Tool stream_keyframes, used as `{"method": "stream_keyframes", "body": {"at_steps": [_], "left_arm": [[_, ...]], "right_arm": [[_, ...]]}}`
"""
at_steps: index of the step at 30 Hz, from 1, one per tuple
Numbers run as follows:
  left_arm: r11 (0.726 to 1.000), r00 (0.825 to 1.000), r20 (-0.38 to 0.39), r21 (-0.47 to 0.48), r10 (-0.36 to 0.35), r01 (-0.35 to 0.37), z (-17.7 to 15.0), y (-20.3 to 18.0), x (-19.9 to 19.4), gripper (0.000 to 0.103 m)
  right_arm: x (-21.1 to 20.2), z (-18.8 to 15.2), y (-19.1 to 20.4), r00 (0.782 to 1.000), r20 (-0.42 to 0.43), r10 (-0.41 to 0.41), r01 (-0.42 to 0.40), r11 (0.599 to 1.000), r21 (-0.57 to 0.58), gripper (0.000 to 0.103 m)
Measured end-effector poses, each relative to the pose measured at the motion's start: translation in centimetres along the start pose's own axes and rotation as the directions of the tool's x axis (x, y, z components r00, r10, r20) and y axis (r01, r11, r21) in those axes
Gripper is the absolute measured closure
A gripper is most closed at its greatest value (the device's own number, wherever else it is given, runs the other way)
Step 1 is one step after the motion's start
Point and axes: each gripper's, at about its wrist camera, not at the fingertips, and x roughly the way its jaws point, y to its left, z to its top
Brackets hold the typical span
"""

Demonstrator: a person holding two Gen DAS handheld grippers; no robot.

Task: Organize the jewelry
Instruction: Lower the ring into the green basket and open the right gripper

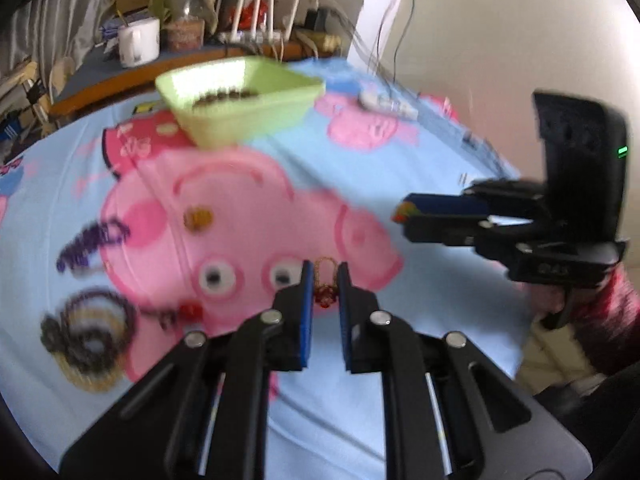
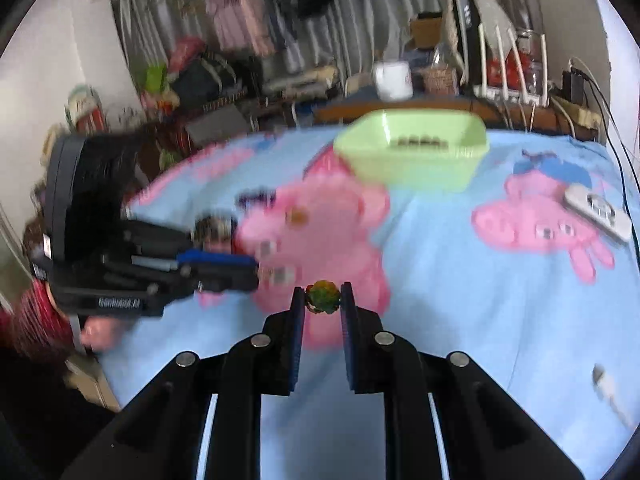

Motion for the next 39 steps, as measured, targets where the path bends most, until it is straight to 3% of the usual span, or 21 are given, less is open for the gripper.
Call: {"method": "stream_keyframes", "body": {"at_steps": [4,7,12,16,18,19,20,22,28,32,36,39], "left_arm": [[1.0,0.996,0.09,-0.007,-0.003,0.004,4.7,2.1,-1.3,0.092],[0.995,0.992,0.113,-0.072,-0.061,0.069,8.6,4.9,-0.9,0.092],[0.979,0.987,0.113,-0.157,-0.112,0.129,12.9,8.4,1.6,0.092],[0.974,0.992,0.074,-0.196,-0.099,0.112,14.5,10.4,4.2,0.092],[0.971,0.994,0.052,-0.214,-0.1,0.109,14.7,10.9,5.4,0.092],[0.968,0.995,0.03,-0.234,-0.09,0.095,14.8,11.2,6.3,0.087],[0.965,0.996,0.013,-0.248,-0.088,0.089,14.8,11.6,6.8,0.074],[0.957,0.997,-0.007,-0.281,-0.08,0.075,14.8,12.5,7.7,0.064],[0.956,0.997,0.039,-0.285,-0.069,0.077,15.0,12.8,5.7,0.064],[0.964,0.989,0.14,-0.251,-0.051,0.085,14.6,12.0,1.0,0.064],[0.972,0.978,0.211,-0.228,-0.007,0.056,12.4,11.5,-4.0,0.064],[0.974,0.974,0.222,-0.226,0.04,0.011,10.4,11.8,-5.9,0.064]], "right_arm": [[0.1,4.3,-1.6,0.997,0.081,-0.003,0.001,1.0,0.025,0.103],[0.9,7.4,-3.4,0.995,0.102,0.008,-0.014,0.998,0.056,0.103],[3.6,11.2,-6.0,0.995,0.095,-0.027,0.019,0.997,0.078,0.103],[6.3,12.2,-7.5,0.998,0.056,-0.04,0.035,0.995,0.088,0.103],[7.4,12.1,-8.4,0.999,0.042,-0.025,0.02,0.994,0.108,0.103],[7.8,12.1,-8.8,0.999,0.042,-0.016,0.01,0.991,0.131,0.103],[8.2,12.0,-9.3,0.999,0.044,-0.011,0.004,0.988,0.152,0.103],[8.9,12.0,-10.2,0.999,0.041,-0.021,0.012,0.977,0.215,0.103],[7.9,12.3,-10.2,0.995,0.091,-0.029,0.006,0.969,0.247,0.099],[5.9,12.5,-8.5,0.989,0.145,-0.015,-0.018,0.974,0.224,0.099],[4.1,11.4,-5.8,0.984,0.175,0.013,-0.047,0.981,0.187,0.099],[4.3,10.0,-3.9,0.989,0.144,0.041,-0.064,0.986,0.157,0.099]]}}
